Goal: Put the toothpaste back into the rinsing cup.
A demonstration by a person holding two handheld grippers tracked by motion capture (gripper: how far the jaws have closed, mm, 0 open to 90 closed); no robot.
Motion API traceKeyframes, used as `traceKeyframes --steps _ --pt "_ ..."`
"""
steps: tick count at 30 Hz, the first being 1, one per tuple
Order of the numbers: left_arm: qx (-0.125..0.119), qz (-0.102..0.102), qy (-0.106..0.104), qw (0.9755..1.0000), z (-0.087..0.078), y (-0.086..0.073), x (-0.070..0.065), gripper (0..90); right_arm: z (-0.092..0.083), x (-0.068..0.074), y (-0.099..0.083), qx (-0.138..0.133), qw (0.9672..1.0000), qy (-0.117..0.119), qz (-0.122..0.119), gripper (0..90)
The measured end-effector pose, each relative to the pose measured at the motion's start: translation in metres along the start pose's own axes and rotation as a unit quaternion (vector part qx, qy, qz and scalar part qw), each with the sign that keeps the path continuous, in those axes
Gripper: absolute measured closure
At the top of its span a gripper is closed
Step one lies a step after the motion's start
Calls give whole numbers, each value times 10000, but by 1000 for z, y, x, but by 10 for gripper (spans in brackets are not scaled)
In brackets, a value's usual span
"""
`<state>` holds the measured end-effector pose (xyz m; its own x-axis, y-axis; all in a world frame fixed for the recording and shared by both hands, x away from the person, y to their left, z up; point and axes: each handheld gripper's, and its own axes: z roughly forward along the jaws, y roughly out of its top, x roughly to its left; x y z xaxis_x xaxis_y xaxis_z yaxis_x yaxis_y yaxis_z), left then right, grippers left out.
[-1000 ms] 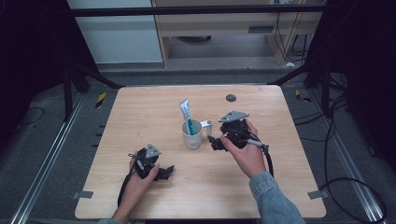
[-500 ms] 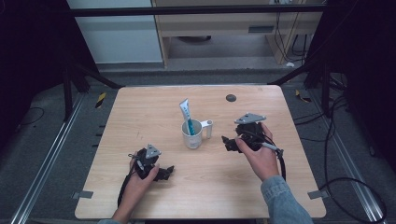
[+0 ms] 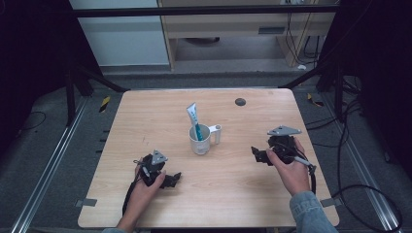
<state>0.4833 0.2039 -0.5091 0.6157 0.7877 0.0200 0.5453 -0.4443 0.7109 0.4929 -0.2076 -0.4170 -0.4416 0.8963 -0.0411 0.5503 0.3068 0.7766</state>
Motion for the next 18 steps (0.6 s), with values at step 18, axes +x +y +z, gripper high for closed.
traceKeyframes --steps 18 --pt "0 0 0 10000 0 0 0 0 -1 -24 -33 197 9994 -172 208 90"
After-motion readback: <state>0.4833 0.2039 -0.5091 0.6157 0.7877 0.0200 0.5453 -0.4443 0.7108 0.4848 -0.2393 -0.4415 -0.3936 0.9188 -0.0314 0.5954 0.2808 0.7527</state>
